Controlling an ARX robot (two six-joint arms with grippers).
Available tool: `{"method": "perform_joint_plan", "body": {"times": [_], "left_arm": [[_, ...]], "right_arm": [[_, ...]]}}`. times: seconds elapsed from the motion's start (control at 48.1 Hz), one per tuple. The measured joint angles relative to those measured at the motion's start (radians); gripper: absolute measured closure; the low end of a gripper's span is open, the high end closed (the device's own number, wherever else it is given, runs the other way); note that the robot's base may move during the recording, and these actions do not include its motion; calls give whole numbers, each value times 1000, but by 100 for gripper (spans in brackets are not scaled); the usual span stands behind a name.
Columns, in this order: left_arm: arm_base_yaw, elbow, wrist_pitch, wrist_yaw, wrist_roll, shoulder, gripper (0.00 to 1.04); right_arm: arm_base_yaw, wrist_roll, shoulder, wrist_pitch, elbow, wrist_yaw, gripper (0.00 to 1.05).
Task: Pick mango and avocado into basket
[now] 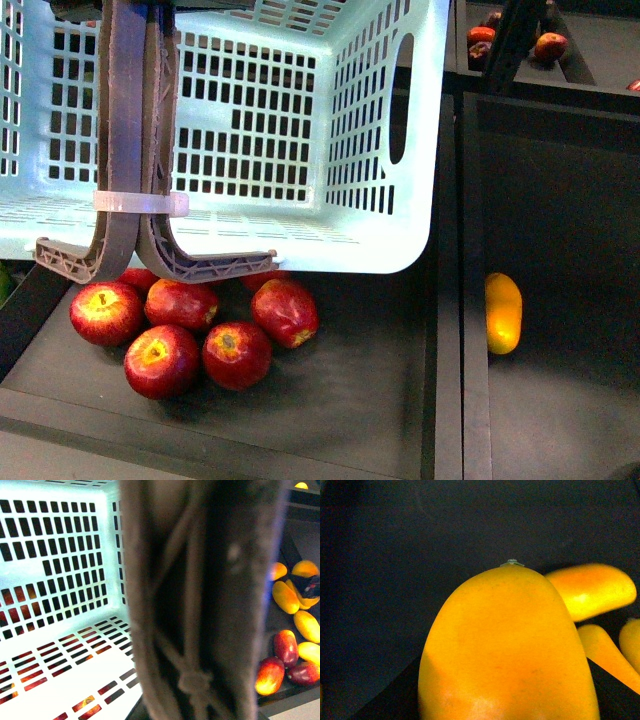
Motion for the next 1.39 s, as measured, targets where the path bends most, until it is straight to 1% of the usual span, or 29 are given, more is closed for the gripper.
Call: {"method": "perform_joint_plan", "body": {"times": [0.146, 0.25, 0.354, 0.437, 0.458, 0.499, 0.562, 0.583, 0.645, 0.666, 0.728, 0.749, 0.874, 0.957, 1.103, 1.394], "left_arm": [[0, 0, 0, 0, 0, 0, 100], [0, 0, 0, -2, 0, 0, 100], [0, 0, 0, -2, 0, 0, 100], [0, 0, 0, -1, 0, 0, 100], [0, 0, 0, -1, 0, 0, 100], [0, 0, 0, 0, 0, 0, 100], [0, 0, 0, 0, 0, 0, 100], [0, 0, 0, 0, 0, 0, 100], [0, 0, 0, -1, 0, 0, 100], [0, 0, 0, -1, 0, 0, 100], [0, 0, 0, -2, 0, 0, 100], [0, 0, 0, -2, 0, 0, 100], [1, 0, 0, -2, 0, 0, 100], [0, 0, 0, -1, 0, 0, 100], [0, 0, 0, -1, 0, 0, 100], [0, 0, 0, -2, 0, 0, 100]], "right_arm": [[27, 78, -198, -20, -113, -66, 39], [69, 149, -388, -59, -197, -108, 39], [147, 238, -614, -139, -254, -142, 39], [222, 292, -758, -202, -271, -139, 39], [255, 310, -803, -223, -276, -135, 39], [290, 327, -845, -242, -282, -126, 39], [369, 341, -914, -277, -293, -100, 39], [411, 342, -940, -291, -299, -82, 39], [500, 340, -972, -311, -312, -37, 39], [545, 337, -978, -317, -317, -13, 39], [632, 332, -978, -325, -325, 38, 39], [646, 332, -977, -327, -327, 47, 39], [803, 328, -947, -328, -332, 133, 39], [886, 332, -918, -326, -327, 168, 39], [981, 334, -859, -317, -289, 221, 39], [1075, 328, -714, -312, -177, 299, 39]]}}
